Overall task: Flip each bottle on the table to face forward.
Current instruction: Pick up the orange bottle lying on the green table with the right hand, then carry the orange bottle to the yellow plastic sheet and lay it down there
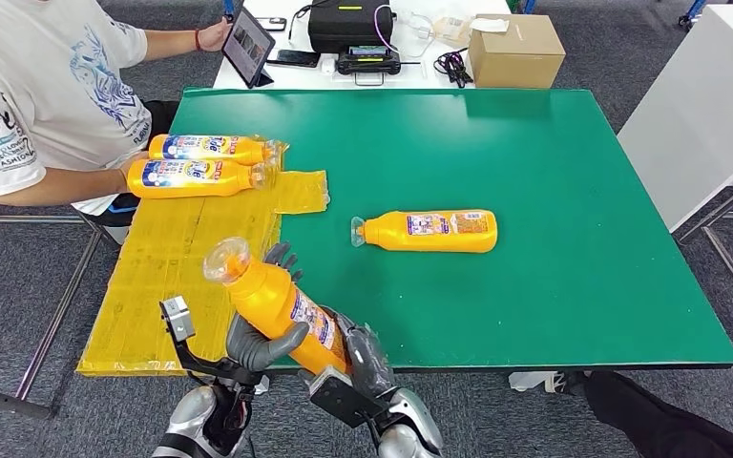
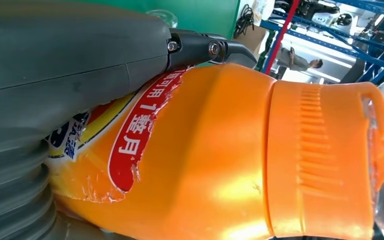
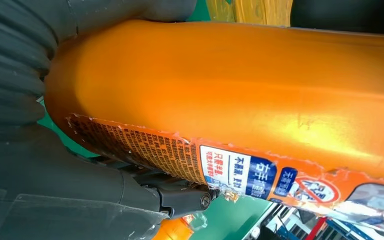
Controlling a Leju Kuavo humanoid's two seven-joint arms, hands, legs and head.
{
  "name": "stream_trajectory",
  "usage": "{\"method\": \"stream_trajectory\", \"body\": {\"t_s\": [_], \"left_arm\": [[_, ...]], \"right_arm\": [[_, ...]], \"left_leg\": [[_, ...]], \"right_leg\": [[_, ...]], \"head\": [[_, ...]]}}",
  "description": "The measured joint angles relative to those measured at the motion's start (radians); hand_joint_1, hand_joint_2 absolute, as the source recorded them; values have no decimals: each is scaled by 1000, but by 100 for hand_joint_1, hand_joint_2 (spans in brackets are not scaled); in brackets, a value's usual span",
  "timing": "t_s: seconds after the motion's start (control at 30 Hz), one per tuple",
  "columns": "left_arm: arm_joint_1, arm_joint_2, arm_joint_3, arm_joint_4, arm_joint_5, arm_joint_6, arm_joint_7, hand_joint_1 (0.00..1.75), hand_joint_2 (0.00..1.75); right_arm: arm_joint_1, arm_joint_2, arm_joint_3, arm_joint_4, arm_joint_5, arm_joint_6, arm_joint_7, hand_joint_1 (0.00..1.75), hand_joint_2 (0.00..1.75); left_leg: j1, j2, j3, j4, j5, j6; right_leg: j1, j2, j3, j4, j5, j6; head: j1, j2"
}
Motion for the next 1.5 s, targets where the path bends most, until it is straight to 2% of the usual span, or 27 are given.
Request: {"method": "stream_trajectory", "body": {"t_s": [0.17,0.2,0.3,0.33,0.47,0.83,1.1,1.2,1.3,1.5], "left_arm": [[7,3,0,-9,-8,1,-14,175,175],[9,4,0,-13,-10,1,-16,175,175],[12,5,1,-25,-18,6,-21,175,175],[12,5,1,-29,-21,8,-22,175,175],[13,6,3,-49,-35,27,-23,175,175],[12,11,9,-91,-76,85,-43,175,175],[-27,20,62,-97,-210,278,-110,175,175],[-49,25,83,-96,-334,400,-159,175,175],[-88,35,111,-91,-520,570,-194,175,175],[-175,64,150,-17,-876,836,-173,175,175]], "right_arm": [[-6,0,11,13,-11,-5,5,174,175],[-6,0,13,14,-12,-7,6,167,175],[-7,0,15,14,-14,-15,12,38,175],[-7,1,15,13,-14,-18,17,1,175],[-6,2,17,5,-13,-31,39,0,0],[13,2,15,-63,1,-37,69,0,0],[42,-17,1,-238,-32,-32,58,0,0],[62,-26,-6,-327,-74,-10,26,0,0],[86,-32,-11,-454,-138,-11,-29,0,0],[110,-34,-16,-674,-209,-53,-47,0,0]], "left_leg": [[0,0,0,0,0,0],[0,0,0,0,0,0],[0,0,0,0,0,0],[0,0,0,0,0,0],[0,0,0,0,0,0],[0,0,0,0,0,0],[0,0,1,0,0,0],[0,0,0,0,0,0],[0,0,0,0,0,0],[0,0,1,0,0,0]], "right_leg": [[0,0,0,0,0,0],[0,0,0,0,0,0],[0,0,0,0,0,0],[0,0,0,0,0,0],[0,0,0,0,0,0],[0,0,0,0,0,0],[0,0,0,0,0,0],[0,0,0,0,0,0],[0,0,0,0,0,0],[0,0,0,0,0,0]], "head": [[0,0],[0,0],[0,0],[0,0],[0,0],[0,0],[0,0],[0,0],[0,0],[0,0]]}}
